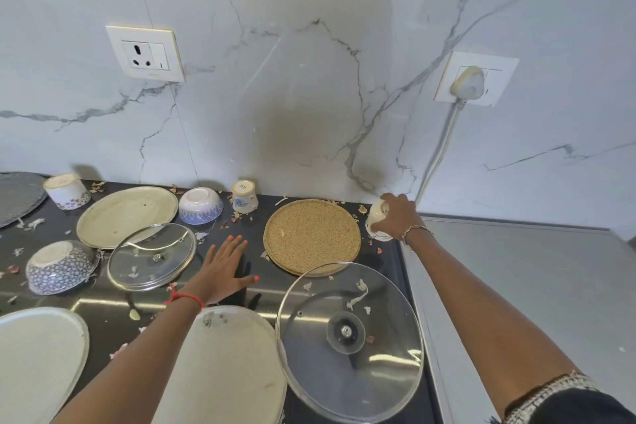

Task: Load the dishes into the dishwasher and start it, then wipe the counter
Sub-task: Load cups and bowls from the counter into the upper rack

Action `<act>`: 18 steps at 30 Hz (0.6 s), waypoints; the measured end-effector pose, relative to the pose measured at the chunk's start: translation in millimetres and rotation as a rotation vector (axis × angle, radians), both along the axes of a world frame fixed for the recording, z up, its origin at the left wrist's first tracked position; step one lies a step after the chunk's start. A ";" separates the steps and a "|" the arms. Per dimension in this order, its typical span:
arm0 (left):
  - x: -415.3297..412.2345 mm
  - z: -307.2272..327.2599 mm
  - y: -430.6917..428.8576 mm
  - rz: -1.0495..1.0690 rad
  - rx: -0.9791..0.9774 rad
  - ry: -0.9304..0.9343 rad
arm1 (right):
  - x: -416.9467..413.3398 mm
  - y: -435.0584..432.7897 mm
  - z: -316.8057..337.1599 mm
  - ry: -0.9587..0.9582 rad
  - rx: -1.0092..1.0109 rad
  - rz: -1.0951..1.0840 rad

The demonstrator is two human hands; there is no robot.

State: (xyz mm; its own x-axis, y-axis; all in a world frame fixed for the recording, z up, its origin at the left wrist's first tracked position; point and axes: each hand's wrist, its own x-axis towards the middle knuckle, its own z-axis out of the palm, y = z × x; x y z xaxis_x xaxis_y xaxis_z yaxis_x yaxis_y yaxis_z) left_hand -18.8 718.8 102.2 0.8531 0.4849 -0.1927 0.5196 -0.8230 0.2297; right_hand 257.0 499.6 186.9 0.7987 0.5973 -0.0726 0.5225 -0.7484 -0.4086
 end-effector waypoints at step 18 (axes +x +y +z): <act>-161.5 25.7 -127.2 0.083 0.166 -0.313 | -174.4 -86.1 36.2 -0.182 0.178 0.213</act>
